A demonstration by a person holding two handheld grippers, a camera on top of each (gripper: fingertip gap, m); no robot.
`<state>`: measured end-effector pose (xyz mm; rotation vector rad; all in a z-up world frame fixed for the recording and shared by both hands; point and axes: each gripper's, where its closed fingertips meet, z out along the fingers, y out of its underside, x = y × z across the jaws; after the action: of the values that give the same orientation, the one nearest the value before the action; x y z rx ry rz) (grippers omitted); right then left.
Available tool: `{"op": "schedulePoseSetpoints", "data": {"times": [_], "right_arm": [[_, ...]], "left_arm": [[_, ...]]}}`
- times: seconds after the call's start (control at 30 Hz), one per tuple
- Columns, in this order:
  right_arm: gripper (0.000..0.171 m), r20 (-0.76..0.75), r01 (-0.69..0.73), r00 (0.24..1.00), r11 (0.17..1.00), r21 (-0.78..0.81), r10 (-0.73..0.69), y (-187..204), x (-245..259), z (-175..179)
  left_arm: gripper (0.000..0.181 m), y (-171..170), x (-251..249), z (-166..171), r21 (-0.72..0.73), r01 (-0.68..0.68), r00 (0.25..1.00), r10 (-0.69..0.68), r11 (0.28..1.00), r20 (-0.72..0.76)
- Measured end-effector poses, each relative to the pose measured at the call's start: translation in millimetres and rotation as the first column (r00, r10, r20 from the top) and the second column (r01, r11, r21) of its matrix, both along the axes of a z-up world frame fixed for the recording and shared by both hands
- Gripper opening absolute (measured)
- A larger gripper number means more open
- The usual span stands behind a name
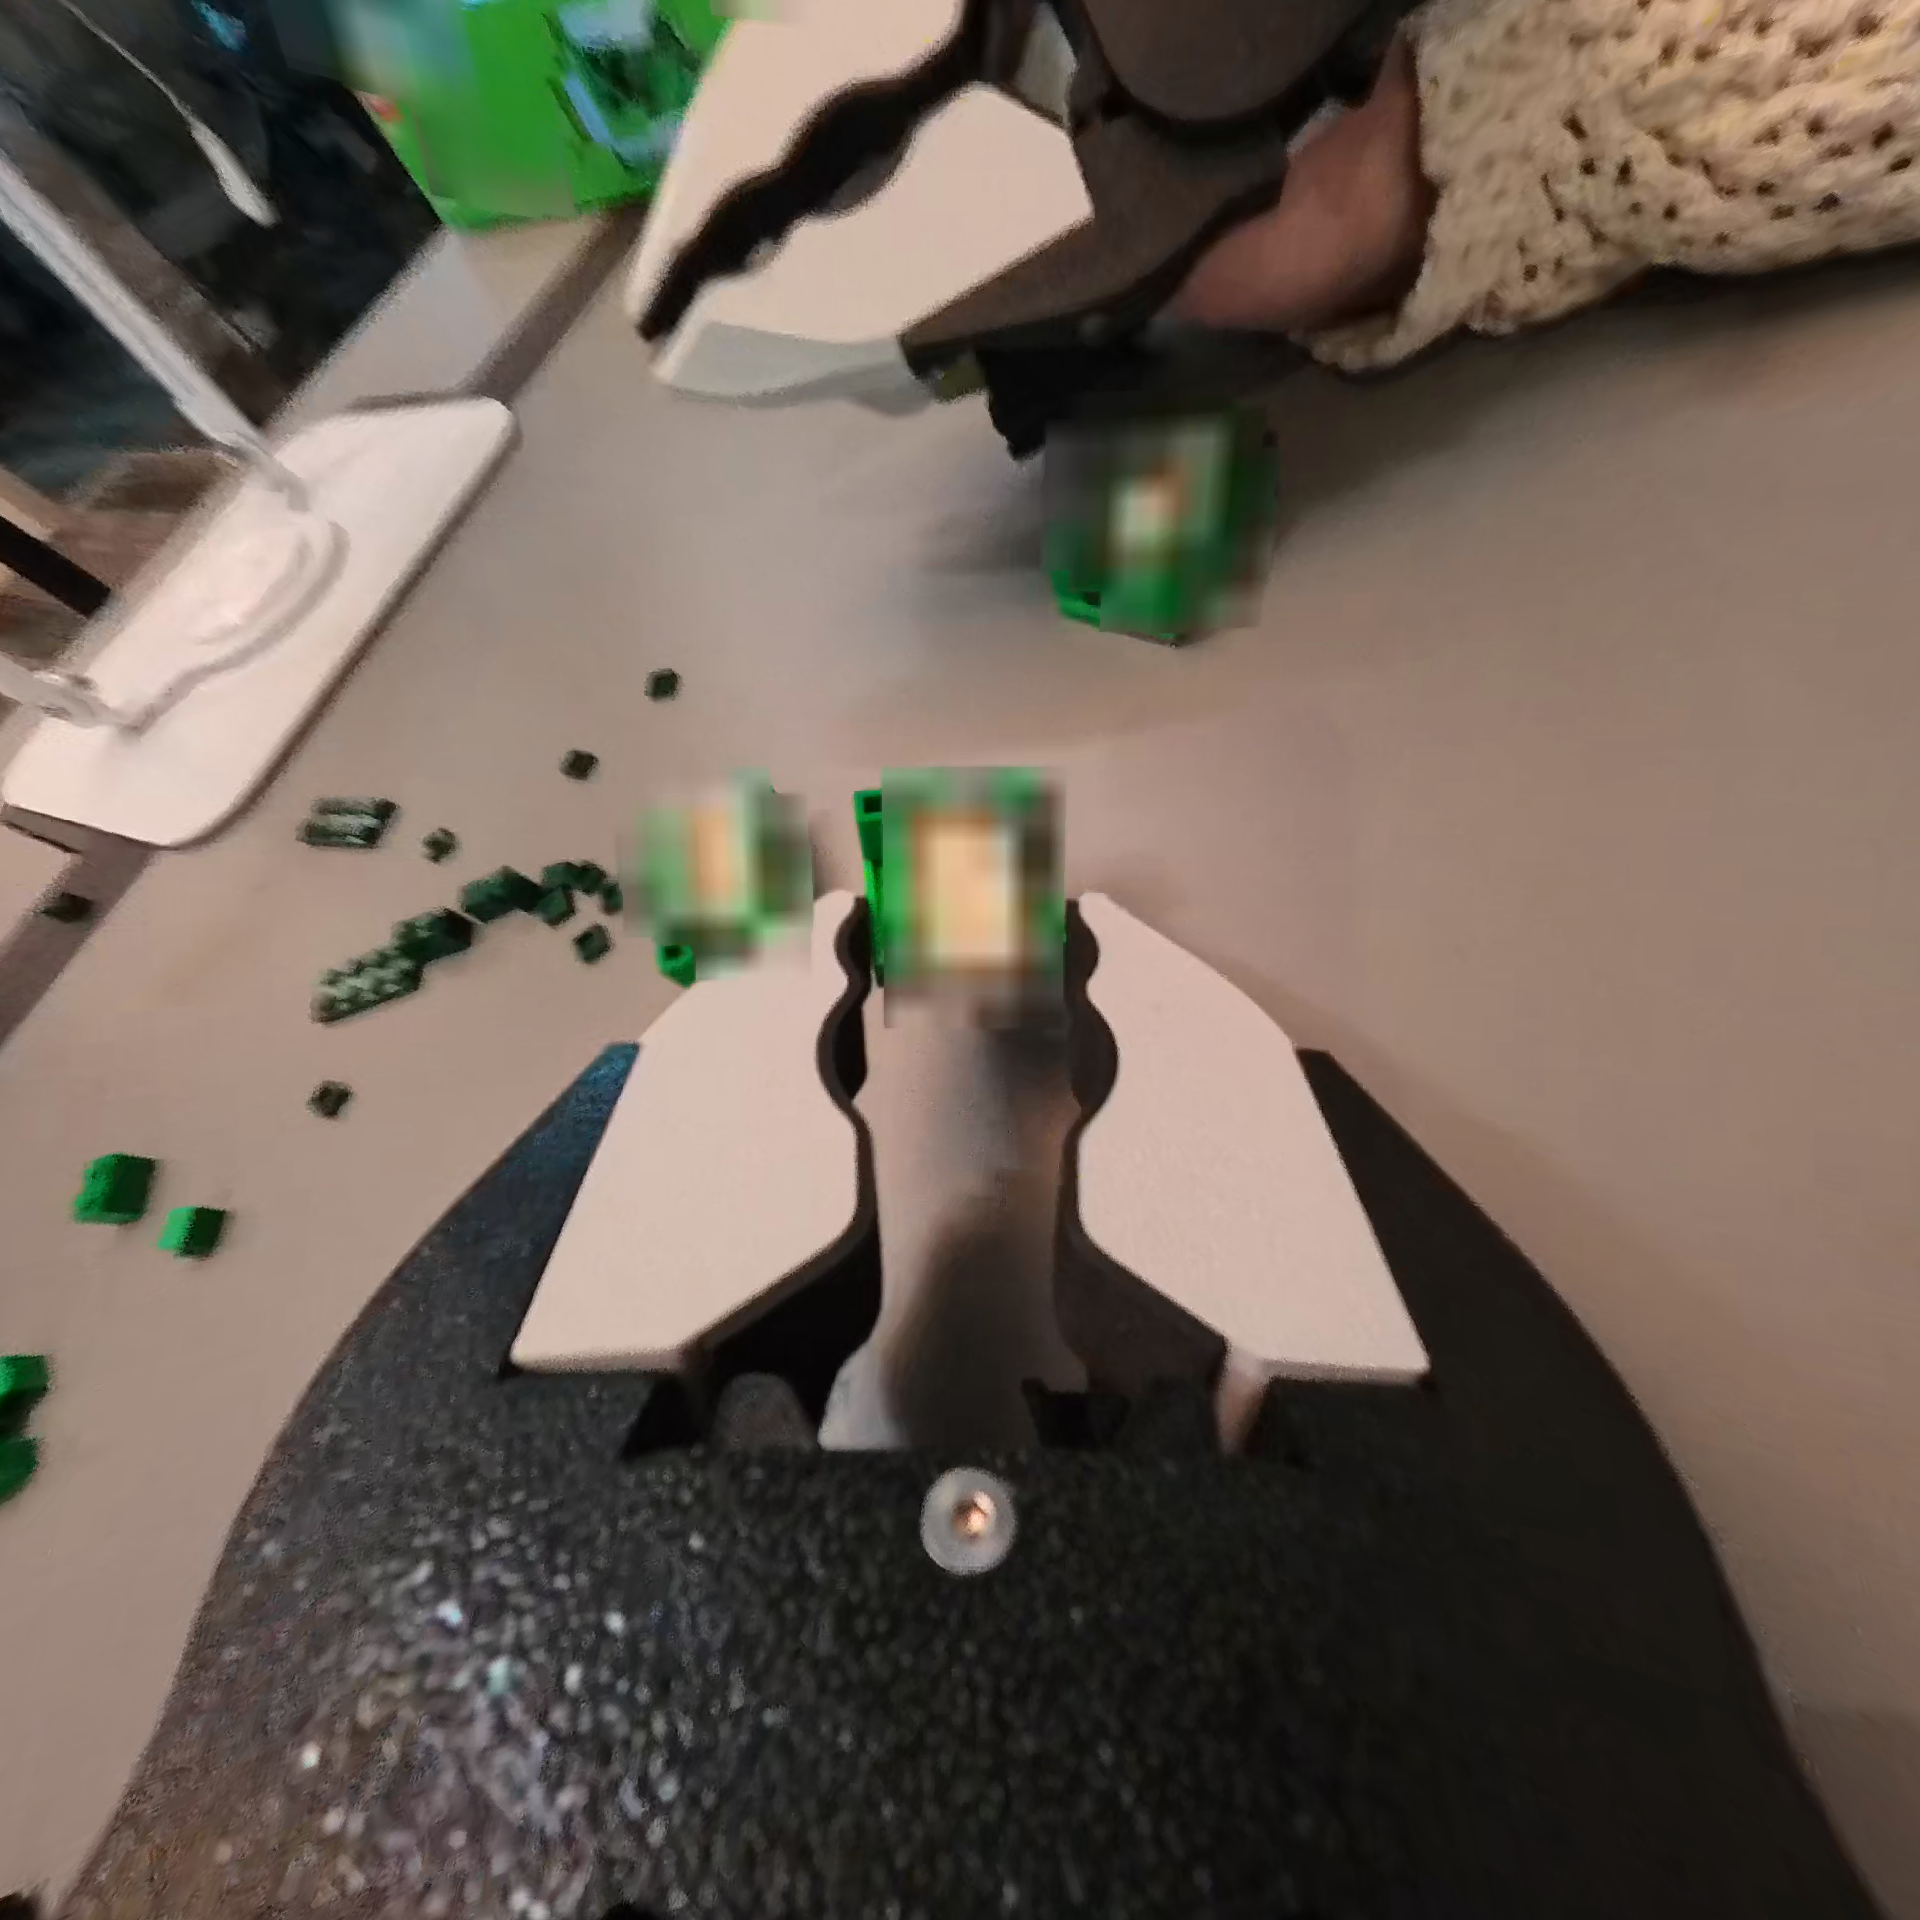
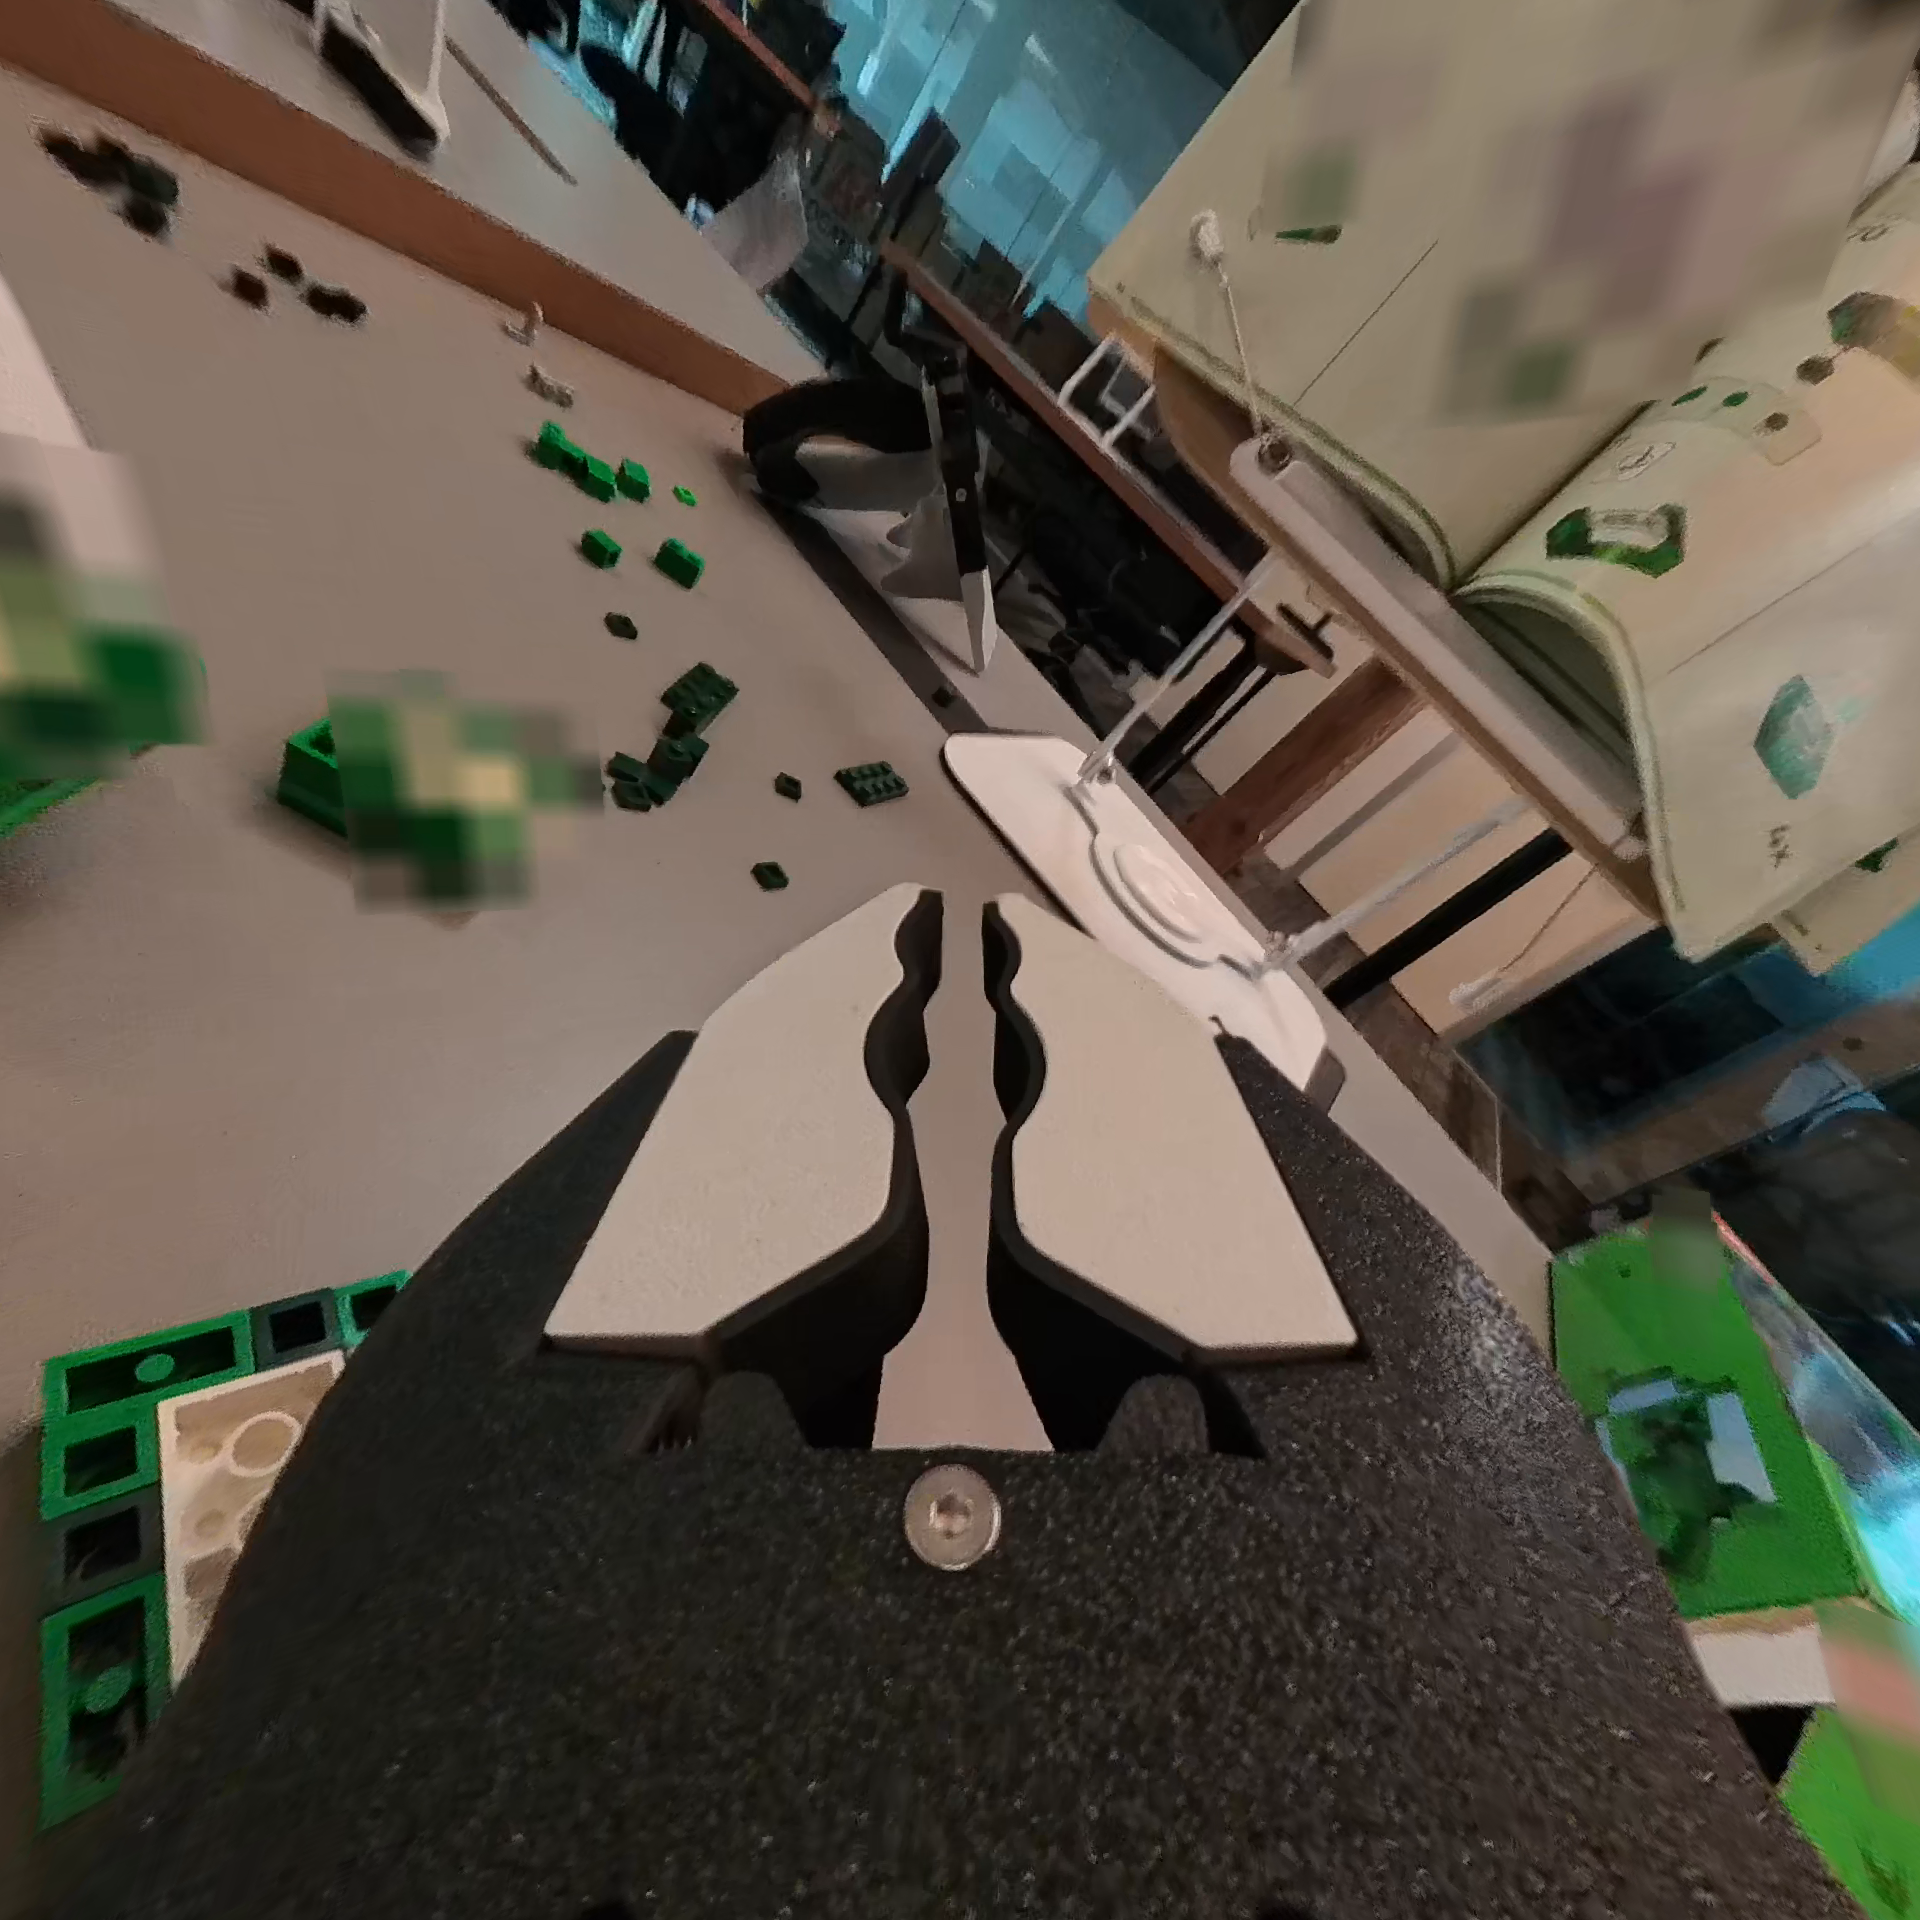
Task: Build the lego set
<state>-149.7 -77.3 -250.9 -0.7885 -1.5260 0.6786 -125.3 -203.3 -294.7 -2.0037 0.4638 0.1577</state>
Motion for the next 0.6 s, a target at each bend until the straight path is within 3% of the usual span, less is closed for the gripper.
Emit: {"op": "schedulePoseSetpoints", "data": {"times": [0.1,0.17,0.27,0.37,0.53,0.6], "right_arm": [[0.008,-0.036,-0.112,0.993,0.993,-0.047,0.110,-15.7,7.6,17.8],[0.016,-0.012,-0.243,0.969,0.949,-0.200,0.246,-41.4,15.8,30.0],[0.028,-0.007,-0.401,0.887,0.764,-0.506,0.461,-86.5,30.3,49.1],[0.043,0.003,-0.343,0.842,0.540,-0.768,0.540,-109.4,31.1,53.9],[0.036,-0.059,-0.299,0.785,0.294,-0.908,0.616,-131.1,29.6,52.1],[0.032,-0.094,-0.305,0.767,0.232,-0.924,0.635,-136.9,30.9,55.3]], "left_arm": [[0.035,4.5,-6.5,20.9,0.165,-0.035,0.998,0.042,0.986,-0.036],[0.035,5.4,-12.0,32.8,0.255,-0.068,0.992,0.091,0.965,-0.082],[0.035,4.4,-14.3,54.9,0.393,-0.093,0.977,0.160,0.915,-0.141],[0.035,-0.7,-12.7,79.6,0.531,-0.098,0.950,0.239,0.841,-0.203],[0.035,-7.6,-4.8,101.0,0.640,-0.072,0.927,0.289,0.765,-0.241],[0.034,-8.7,-2.7,103.9,0.651,-0.065,0.927,0.288,0.756,-0.241]]}}
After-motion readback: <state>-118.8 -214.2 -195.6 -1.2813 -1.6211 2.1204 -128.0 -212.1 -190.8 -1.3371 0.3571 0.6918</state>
